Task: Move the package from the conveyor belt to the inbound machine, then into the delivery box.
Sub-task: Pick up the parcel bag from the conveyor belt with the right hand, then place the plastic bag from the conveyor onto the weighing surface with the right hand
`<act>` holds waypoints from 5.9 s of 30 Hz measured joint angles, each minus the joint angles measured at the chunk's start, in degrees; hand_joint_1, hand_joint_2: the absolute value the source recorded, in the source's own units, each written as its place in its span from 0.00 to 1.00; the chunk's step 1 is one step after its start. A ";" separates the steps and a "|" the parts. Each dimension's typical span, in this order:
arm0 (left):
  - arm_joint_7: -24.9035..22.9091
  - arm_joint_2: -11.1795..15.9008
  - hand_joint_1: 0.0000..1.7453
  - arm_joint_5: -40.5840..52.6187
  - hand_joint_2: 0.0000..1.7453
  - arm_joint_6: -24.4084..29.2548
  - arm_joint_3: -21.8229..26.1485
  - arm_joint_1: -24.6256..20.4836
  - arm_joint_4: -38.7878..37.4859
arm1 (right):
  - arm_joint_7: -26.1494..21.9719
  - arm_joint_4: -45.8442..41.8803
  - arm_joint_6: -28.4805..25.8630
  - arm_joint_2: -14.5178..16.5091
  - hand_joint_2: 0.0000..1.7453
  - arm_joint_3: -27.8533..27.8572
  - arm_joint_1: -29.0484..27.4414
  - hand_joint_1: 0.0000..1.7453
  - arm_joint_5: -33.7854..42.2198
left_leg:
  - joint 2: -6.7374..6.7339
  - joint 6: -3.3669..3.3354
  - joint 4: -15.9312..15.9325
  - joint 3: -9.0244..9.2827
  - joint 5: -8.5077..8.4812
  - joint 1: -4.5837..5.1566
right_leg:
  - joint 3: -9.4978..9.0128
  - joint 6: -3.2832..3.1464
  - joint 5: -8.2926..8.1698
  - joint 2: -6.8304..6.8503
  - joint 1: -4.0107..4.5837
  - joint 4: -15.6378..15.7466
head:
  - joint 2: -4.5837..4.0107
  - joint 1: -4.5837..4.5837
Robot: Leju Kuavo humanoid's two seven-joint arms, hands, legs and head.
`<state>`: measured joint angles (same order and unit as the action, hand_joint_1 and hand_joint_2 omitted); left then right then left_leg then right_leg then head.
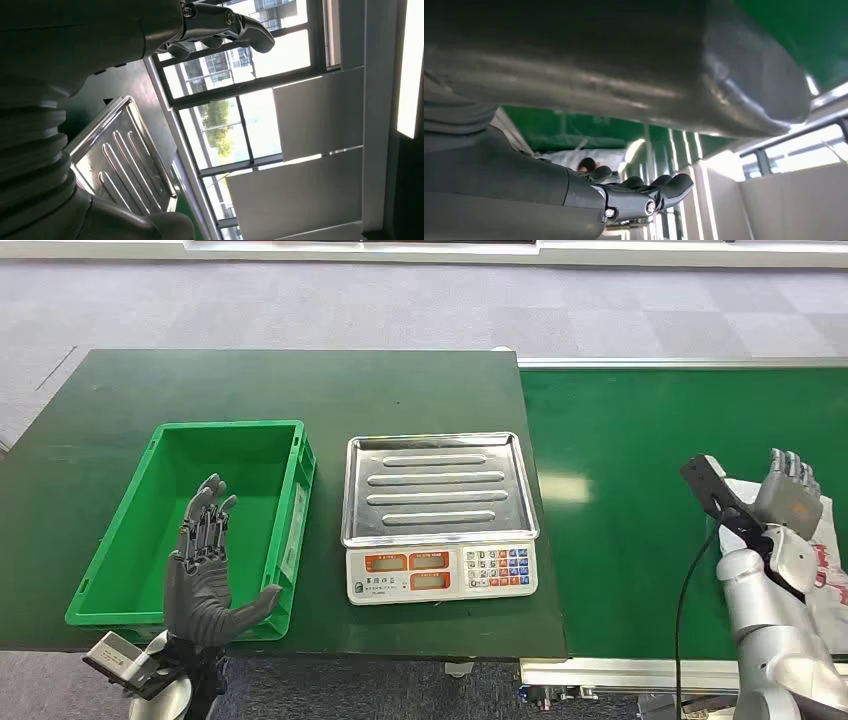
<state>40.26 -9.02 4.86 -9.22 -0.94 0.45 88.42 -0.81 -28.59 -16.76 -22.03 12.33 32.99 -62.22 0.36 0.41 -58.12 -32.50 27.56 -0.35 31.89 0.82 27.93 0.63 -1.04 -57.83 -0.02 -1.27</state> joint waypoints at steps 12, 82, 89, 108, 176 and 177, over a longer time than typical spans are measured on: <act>-0.60 0.20 0.00 0.98 1.00 -1.87 0.00 -0.34 -0.15 | 18.96 10.50 20.42 -7.00 0.00 5.28 -0.27 0.00 -2.55 | -0.04 -0.07 -0.01 -0.18 0.04 0.07 | 0.24 0.03 0.04 -0.04 -0.06 0.00 | 0.00 0.00; -0.07 -0.97 0.00 3.10 1.00 -0.73 -0.50 -0.98 -1.01 | -23.11 5.47 62.81 -1.80 0.00 37.56 3.88 0.00 59.19 | -0.08 -0.08 -0.04 -0.27 0.03 0.06 | 0.24 0.06 0.04 -0.03 -0.04 0.00 | 0.00 -0.01; -0.12 -0.99 0.00 3.43 1.00 -0.80 -0.50 -0.62 -0.85 | -20.23 2.22 33.43 -2.02 0.00 28.26 3.44 0.00 42.99 | -0.10 -0.08 -0.05 -0.26 0.02 0.07 | 0.22 0.07 0.02 -0.07 -0.05 -0.01 | 0.00 0.00; -1.48 -1.26 0.00 3.60 1.00 -2.17 -0.56 -1.57 -0.69 | 4.92 7.70 26.25 -5.24 1.00 4.10 0.88 0.00 13.25 | -0.08 -0.08 -0.05 -0.26 0.03 0.08 | 0.26 0.07 0.02 -0.05 -0.07 0.00 | 0.00 0.00; -1.38 0.21 0.00 4.56 1.00 2.47 -0.66 -4.73 2.22 | -16.90 -4.41 18.27 25.53 0.00 -15.68 18.35 1.00 15.39 | -0.66 0.30 -0.01 -0.50 -0.35 -0.02 | 0.79 -0.20 -0.34 -0.65 0.18 -0.23 | 0.00 -0.02; -1.51 0.27 0.00 4.59 1.00 2.42 -0.66 -5.25 1.81 | -16.71 -3.68 19.24 26.95 0.00 -17.29 18.91 1.00 14.81 | -0.63 0.33 -0.01 -0.51 -0.37 -0.04 | 0.80 -0.21 -0.34 -0.62 0.21 -0.24 | -0.01 -0.02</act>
<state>38.75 -8.75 9.45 -6.80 -1.60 -4.80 90.24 -17.52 -32.27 2.48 4.92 -4.96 51.90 -47.40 -0.27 0.73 -58.13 -33.01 27.19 -0.39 32.69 0.61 27.59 0.01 -0.83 -58.07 -0.03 -1.28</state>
